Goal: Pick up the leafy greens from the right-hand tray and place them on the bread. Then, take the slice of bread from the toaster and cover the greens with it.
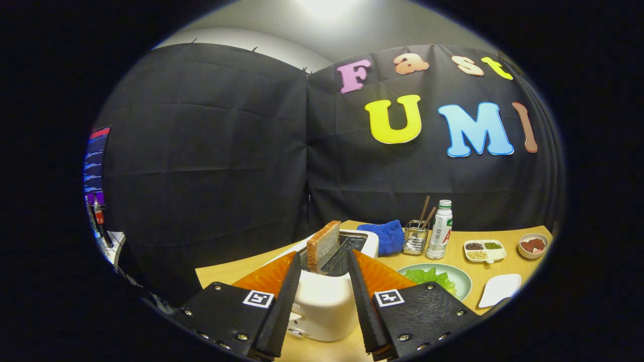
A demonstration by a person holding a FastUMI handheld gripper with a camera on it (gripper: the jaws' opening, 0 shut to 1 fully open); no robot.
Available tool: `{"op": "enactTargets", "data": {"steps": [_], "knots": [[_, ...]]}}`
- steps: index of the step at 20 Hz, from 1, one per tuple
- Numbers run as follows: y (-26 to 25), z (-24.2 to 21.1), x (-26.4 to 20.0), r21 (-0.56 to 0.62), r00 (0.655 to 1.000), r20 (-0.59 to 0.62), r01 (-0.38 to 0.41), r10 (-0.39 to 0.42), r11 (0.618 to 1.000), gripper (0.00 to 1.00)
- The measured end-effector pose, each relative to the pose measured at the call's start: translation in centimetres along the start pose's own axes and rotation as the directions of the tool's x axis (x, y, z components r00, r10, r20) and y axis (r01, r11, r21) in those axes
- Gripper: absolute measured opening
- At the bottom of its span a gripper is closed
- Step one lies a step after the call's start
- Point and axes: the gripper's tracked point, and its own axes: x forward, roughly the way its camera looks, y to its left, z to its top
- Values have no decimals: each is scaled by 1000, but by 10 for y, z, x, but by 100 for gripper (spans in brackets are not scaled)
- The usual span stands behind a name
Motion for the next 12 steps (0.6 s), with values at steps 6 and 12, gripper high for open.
{"op": "enactTargets", "data": {"steps": [6,12], "knots": [[11,-6,32,5,997,-31,65,-64,998,58],[8,-5,53,9,990,-44,136,-135,991,59]]}}
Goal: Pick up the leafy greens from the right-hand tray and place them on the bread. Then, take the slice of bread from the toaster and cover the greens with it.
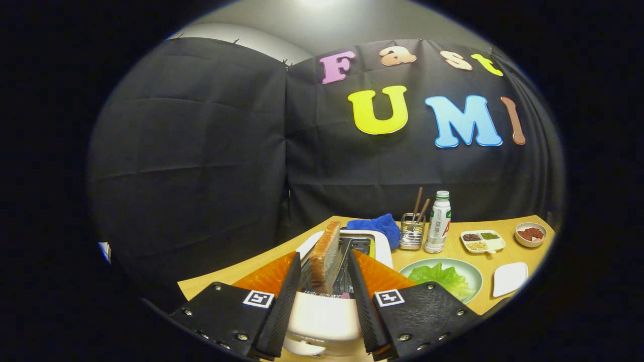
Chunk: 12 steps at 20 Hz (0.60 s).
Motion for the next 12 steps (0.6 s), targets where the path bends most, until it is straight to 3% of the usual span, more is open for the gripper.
{"op": "enactTargets", "data": {"steps": [5,7,8,9,11,12], "knots": [[-6,-1,11,-24,998,-11,65,-66,998,58],[-5,-1,15,-44,996,-17,83,-84,996,47],[-3,-3,18,-40,996,-28,83,-85,996,47],[-3,-9,19,-46,995,-36,94,-95,995,36],[3,-7,24,-27,997,-24,76,-76,997,36],[3,-2,20,-21,996,-19,87,-87,996,26]]}}
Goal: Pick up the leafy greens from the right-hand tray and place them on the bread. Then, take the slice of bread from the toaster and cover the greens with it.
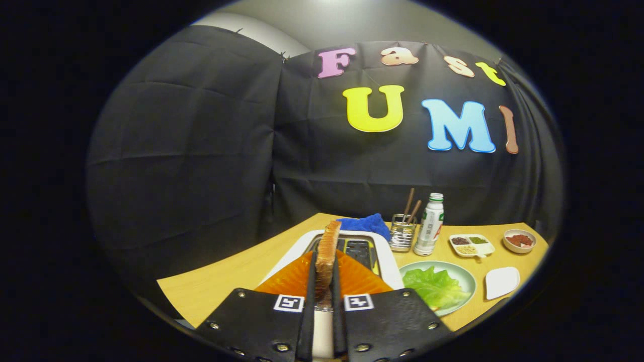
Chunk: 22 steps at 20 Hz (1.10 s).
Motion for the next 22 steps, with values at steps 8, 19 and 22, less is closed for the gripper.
{"op": "enactTargets", "data": {"steps": [8,19,22], "knots": [[2,0,3,-4,999,19,-35,35,999,5],[-3,13,1,28,997,43,-63,61,998,4],[-6,27,-1,23,997,66,-46,45,999,4]]}}
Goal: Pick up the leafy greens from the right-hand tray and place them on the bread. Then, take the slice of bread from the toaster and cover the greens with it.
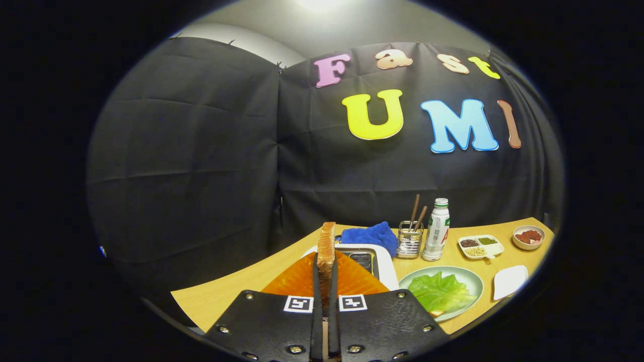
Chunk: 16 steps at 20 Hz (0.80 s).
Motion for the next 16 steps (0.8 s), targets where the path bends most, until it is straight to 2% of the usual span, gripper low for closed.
{"op": "enactTargets", "data": {"steps": [14,16], "knots": [[-13,54,-13,11,997,66,24,-25,1000,4],[-15,61,-16,33,997,78,8,-11,999,4]]}}
